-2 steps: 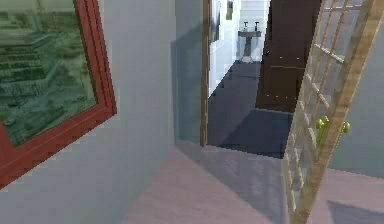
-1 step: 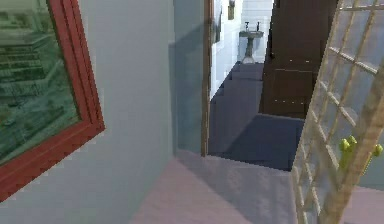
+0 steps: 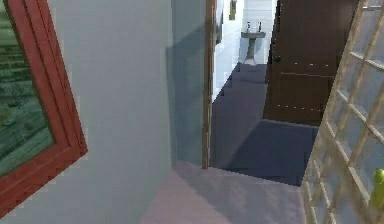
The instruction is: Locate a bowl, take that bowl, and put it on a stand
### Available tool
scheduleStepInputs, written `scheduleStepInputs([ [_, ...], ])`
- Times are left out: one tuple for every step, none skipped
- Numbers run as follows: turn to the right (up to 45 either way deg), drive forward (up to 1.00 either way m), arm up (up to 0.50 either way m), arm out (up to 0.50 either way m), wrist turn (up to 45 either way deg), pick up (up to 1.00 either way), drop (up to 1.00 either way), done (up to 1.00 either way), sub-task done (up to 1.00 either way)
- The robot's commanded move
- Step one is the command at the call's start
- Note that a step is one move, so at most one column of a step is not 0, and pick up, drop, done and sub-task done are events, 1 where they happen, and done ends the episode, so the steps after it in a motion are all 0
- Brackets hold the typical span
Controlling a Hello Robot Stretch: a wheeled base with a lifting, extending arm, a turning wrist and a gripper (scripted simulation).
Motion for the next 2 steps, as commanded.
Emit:
scheduleStepInputs([
  [18.0, 0.00, 0.00, 0.00, 0.0, 0.00, 0.00, 0.00, 0.00],
  [0.0, 1.00, 0.00, 0.00, 0.0, 0.00, 0.00, 0.00, 0.00],
])
